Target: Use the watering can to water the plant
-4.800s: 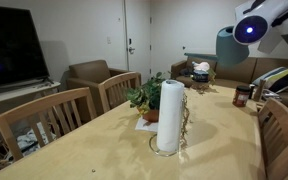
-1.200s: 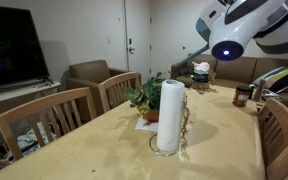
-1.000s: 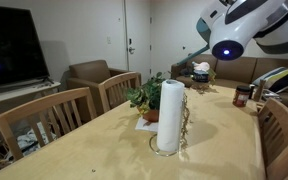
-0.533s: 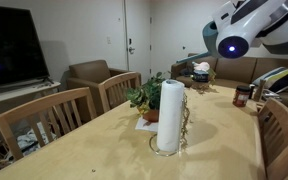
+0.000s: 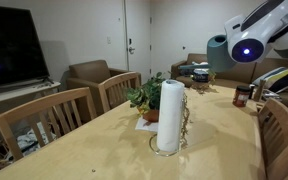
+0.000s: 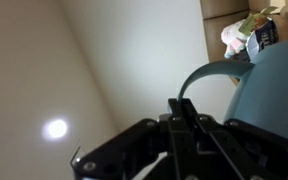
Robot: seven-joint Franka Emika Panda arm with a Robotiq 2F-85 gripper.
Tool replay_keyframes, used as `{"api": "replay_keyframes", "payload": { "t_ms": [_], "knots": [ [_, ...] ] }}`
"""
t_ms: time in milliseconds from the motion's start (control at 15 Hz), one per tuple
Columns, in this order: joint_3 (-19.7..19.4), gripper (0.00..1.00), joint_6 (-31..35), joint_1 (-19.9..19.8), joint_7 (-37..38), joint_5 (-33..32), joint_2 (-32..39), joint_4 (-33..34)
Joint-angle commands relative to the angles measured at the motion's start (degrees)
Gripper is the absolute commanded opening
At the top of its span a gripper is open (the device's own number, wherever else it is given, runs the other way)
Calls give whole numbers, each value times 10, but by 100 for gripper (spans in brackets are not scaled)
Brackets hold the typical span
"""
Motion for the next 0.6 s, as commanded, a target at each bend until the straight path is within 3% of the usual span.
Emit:
{"api": "replay_keyframes", "payload": {
  "t_ms": [0, 533],
  "knots": [
    [-5, 7, 3, 3, 1, 1, 3, -2],
    [-4, 7, 3, 5, 1, 1, 8, -1]
  ]
}}
